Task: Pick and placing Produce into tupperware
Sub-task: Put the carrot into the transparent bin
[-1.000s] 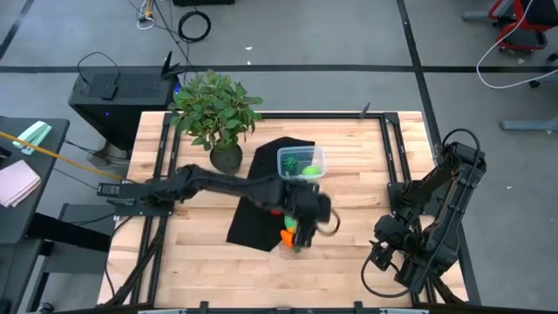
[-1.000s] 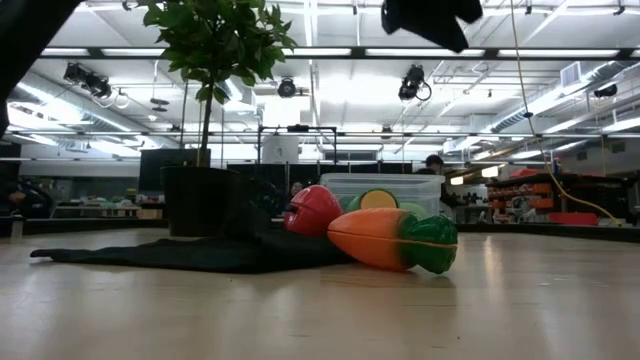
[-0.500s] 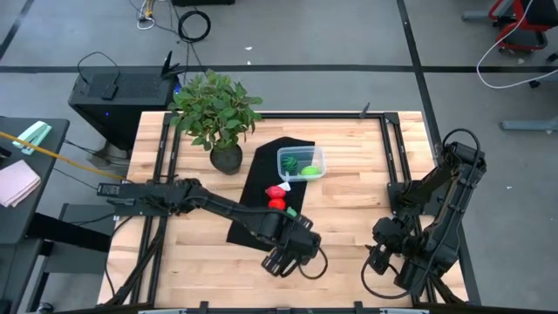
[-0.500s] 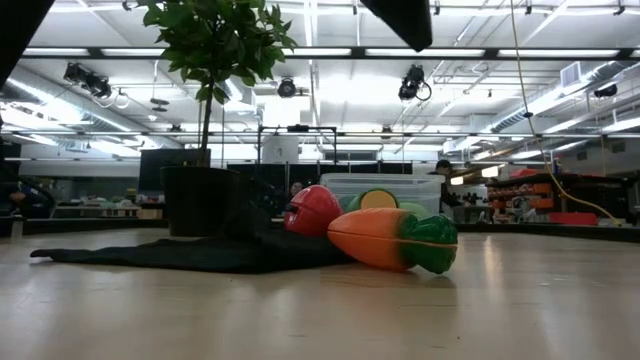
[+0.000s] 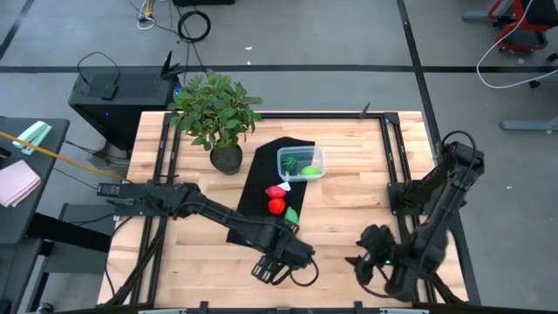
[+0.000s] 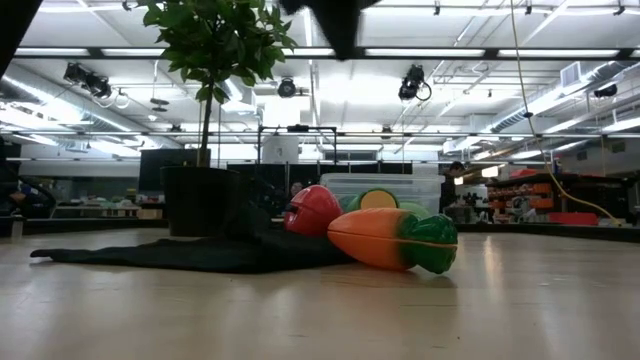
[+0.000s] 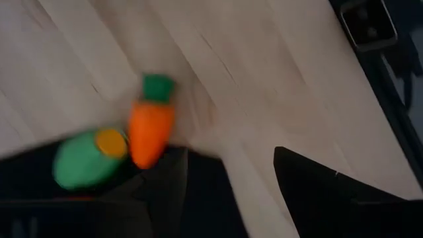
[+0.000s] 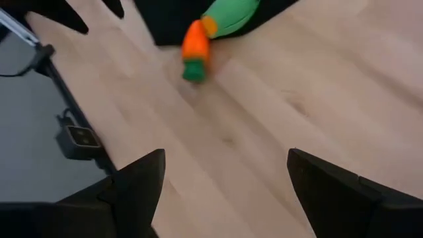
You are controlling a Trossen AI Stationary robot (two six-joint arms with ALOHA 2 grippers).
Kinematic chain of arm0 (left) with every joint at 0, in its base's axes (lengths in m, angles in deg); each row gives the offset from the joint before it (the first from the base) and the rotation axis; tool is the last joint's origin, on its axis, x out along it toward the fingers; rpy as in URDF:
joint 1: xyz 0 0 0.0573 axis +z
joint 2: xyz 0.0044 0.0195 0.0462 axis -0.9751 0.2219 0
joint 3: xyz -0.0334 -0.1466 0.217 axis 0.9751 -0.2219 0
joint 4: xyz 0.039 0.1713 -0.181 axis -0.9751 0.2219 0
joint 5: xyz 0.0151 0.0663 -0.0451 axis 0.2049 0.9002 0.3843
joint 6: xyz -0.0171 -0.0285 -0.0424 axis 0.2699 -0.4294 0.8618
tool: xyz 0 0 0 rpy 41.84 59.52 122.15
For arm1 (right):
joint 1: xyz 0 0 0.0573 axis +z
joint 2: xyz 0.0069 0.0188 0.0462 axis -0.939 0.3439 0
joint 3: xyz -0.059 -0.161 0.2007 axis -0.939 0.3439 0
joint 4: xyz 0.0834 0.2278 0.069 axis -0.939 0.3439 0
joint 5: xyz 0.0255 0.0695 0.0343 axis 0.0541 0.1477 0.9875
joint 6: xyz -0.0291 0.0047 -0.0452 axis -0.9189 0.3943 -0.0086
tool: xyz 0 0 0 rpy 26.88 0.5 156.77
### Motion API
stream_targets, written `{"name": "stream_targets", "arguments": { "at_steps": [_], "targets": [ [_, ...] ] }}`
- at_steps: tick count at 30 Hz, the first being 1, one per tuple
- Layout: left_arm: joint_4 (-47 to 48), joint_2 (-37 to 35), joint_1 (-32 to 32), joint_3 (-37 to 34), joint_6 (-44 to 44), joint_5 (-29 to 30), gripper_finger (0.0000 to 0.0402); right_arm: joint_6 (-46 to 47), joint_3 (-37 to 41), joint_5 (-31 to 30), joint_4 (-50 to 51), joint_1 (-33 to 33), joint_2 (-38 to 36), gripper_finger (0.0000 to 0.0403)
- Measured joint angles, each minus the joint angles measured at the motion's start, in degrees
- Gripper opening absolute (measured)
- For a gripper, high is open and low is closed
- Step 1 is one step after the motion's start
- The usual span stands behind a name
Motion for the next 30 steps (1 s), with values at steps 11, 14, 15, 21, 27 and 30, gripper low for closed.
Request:
{"name": "stream_targets", "arguments": {
  "at_steps": [11, 14, 15, 21, 27, 30],
  "targets": [
    [-4.3, -1.3, -3.9, 0.0, 12.5, 0.1, 0.0204, -5.6, 8.2, 0.5, -14.4, -5.4, 0.1, 0.0323],
    [-14.1, -2.0, -4.9, 0.1, 12.1, 2.6, 0.0186, -6.5, 8.1, 0.9, -14.5, -5.8, 0.1, 0.0323],
    [-15.2, -2.1, -5.1, 0.1, 11.1, 4.4, 0.0181, -6.6, 8.1, 0.9, -14.4, -5.7, 0.1, 0.0323],
    [-24.4, -2.3, -2.5, -3.3, 8.1, 4.2, 0.0147, -6.6, 8.1, 2.2, -14.5, -5.6, 0.1, 0.0323],
    [-44.4, -2.5, -0.1, -14.3, 10.6, -9.8, 0.0119, -6.6, 8.1, 3.4, -13.9, -4.2, 0.0, 0.0323],
    [-52.8, -2.4, -0.7, -17.8, 13.9, -11.5, 0.0107, -5.7, 8.1, 3.5, -12.2, -2.8, 0.0, 0.0323]
  ]
}}
